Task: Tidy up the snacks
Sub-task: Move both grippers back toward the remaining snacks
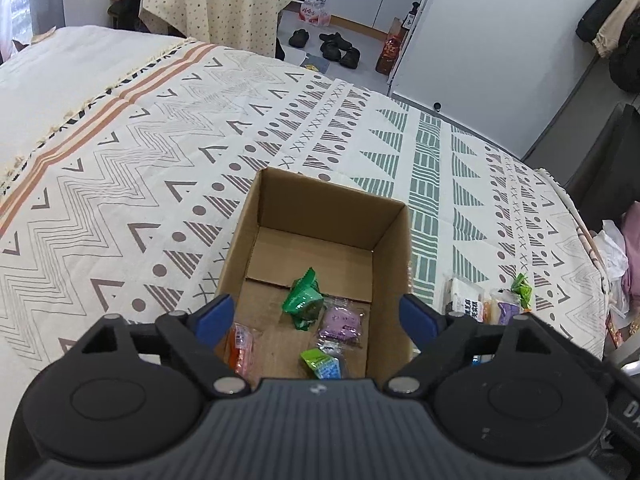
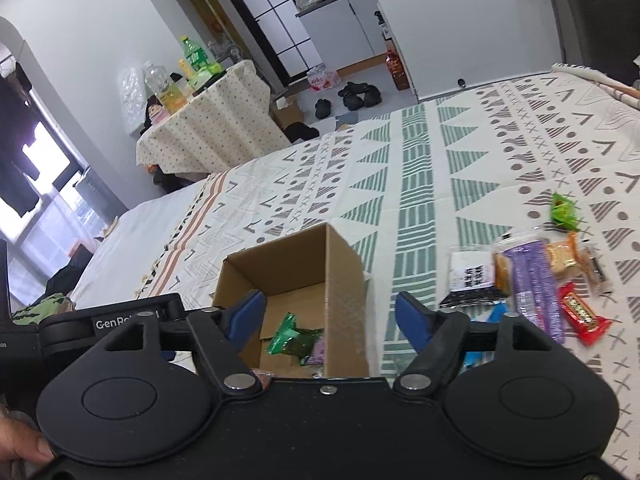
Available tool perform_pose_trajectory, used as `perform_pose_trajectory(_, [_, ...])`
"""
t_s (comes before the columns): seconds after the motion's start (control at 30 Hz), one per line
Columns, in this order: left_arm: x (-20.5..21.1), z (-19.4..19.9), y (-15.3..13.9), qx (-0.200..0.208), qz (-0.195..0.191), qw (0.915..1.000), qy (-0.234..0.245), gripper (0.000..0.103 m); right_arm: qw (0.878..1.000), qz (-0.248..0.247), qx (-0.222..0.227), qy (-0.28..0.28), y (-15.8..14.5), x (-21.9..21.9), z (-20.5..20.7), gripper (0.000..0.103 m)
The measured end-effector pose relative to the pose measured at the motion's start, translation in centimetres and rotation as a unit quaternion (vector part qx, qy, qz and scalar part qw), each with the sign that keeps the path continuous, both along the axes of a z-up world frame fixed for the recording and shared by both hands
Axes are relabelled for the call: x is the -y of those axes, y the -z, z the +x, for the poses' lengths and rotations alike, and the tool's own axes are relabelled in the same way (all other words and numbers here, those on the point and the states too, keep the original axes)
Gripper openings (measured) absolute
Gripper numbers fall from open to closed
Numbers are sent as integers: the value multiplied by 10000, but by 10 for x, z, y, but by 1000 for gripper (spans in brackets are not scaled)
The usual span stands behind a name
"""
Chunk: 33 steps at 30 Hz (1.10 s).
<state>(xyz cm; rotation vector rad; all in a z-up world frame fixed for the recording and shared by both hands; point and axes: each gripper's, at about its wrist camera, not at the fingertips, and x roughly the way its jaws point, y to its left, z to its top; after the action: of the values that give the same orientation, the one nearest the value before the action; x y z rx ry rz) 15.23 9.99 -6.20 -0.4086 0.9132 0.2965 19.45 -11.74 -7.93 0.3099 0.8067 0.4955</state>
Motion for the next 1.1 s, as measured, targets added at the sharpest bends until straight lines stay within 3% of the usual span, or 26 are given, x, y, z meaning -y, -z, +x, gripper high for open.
perform_pose_trajectory(0.2, [14,-4,-7,144,26,9999,-4,103,9990,-130,235,346,-8,24,-9,103])
perform_pose_trajectory(0.63, [56,-7,-18,378,73,9988,289,103,9967,-262,311,697,-4,75,-21,103])
perform_pose_trajectory(1.1, [98,-4,-17,348,77,9982,478,103,9961,-186,349,787,-2,128,-29,103])
